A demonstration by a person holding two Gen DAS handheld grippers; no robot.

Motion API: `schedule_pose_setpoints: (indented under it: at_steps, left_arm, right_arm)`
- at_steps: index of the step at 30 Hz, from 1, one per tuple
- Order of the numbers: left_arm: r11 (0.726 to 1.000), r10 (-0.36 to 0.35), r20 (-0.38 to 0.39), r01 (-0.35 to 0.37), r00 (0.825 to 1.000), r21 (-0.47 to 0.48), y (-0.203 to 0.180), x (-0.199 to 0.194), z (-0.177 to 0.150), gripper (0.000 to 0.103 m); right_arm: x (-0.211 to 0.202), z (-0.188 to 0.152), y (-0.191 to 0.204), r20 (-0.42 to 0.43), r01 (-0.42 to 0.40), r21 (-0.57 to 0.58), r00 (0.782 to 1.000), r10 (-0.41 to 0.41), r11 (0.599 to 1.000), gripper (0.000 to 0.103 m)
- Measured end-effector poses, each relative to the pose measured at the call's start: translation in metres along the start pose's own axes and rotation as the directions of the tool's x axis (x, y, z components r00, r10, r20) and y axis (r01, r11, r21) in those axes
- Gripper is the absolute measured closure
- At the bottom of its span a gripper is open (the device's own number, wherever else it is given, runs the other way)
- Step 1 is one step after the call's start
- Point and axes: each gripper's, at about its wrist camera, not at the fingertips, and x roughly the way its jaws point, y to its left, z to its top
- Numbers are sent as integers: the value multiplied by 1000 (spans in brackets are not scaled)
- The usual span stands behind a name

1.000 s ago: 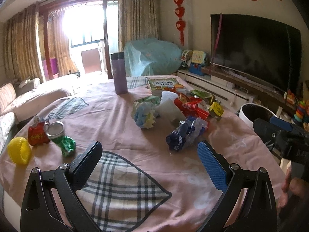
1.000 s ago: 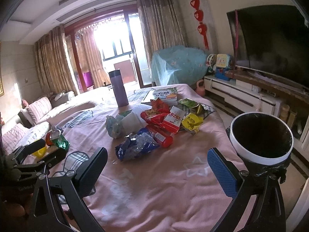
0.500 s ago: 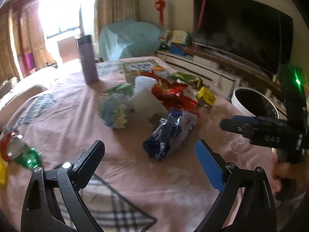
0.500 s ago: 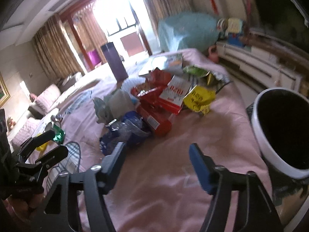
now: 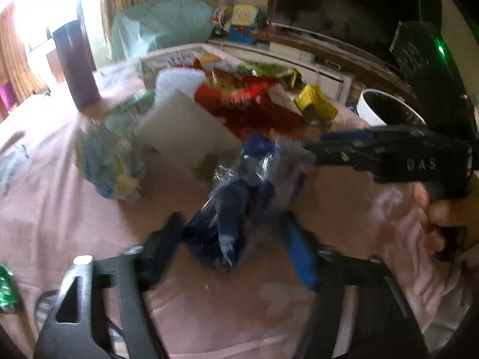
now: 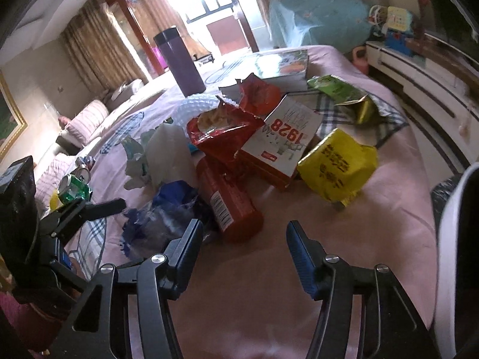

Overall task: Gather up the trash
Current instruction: 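Grasp the blue plastic bag with the left tool while the right tool grasps the red bottle, then carry both items to the bin and open both tools to drop them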

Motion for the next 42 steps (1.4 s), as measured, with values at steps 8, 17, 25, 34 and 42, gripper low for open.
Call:
schedule_pose_setpoints:
  at_steps: [8, 17, 25, 34, 42]
  left_arm:
    - [996, -55, 30, 57, 998, -74, 19, -26, -10, 74]
    - [996, -51, 43, 54, 998, -65, 12, -37, -17, 78]
    - [999, -41, 23, 41, 999, 11, -13, -25, -11, 50]
    - [999, -42, 8, 42, 999, 9, -25, -11, -3, 66]
    - [998, -36, 7, 36, 999, -41, -34, -19, -4, 80]
  right_arm:
    - [22, 19, 11, -18, -9, -62, 1000, 8, 998, 44]
    - [24, 12, 20, -34, 14, -85, 999, -17, 996, 66]
    - [-18, -22, 7, 15, 51, 11, 999, -52, 999, 68]
    - [-39, -52, -1, 35, 88, 100, 995, -92, 991, 68]
    - [-34, -57, 5, 48, 97, 105, 994, -102, 990, 71]
